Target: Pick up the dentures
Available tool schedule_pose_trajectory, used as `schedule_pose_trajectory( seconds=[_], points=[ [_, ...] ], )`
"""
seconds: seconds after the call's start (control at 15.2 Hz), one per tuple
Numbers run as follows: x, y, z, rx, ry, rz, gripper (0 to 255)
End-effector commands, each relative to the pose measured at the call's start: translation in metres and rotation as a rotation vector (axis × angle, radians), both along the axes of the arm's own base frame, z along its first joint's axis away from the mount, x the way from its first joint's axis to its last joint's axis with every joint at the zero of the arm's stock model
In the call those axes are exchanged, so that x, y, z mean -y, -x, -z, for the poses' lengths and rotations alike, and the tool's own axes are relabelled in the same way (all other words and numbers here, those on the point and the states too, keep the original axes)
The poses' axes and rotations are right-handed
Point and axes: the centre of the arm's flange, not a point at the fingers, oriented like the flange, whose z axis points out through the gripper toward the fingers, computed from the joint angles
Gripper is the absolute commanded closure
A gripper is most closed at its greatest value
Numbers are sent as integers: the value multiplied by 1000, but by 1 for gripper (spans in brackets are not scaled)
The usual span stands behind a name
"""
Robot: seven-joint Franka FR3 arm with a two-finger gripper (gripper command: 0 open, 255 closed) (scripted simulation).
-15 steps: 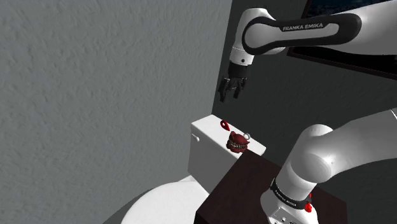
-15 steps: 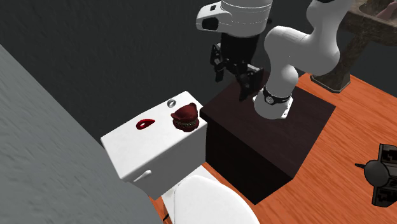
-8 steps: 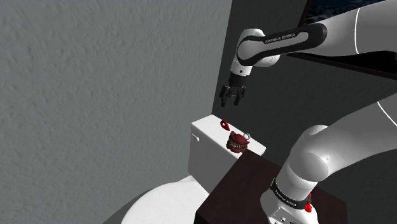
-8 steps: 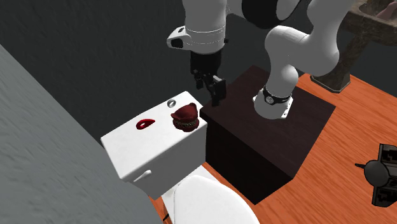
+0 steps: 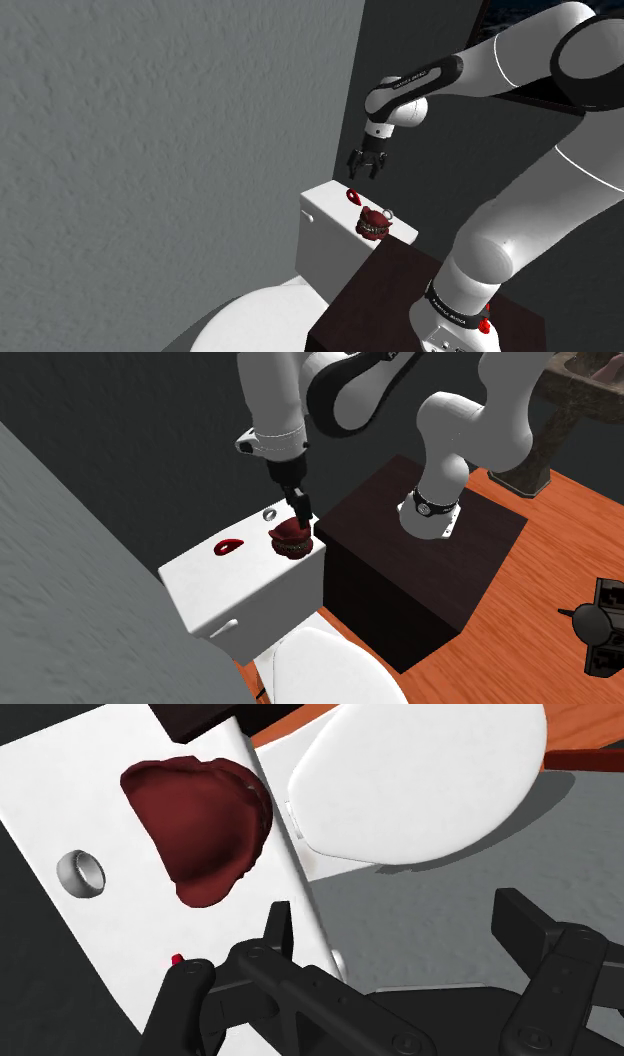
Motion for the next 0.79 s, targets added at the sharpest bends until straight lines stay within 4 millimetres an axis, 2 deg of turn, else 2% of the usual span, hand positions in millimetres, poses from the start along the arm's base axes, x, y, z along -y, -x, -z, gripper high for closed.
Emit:
schedule_pose_trajectory(
  seconds=[0.0,0.73],
  points=[
    [23,0,22,-7,-17,32,0],
    [124,5,142,-45,-114,201,0]
  ],
)
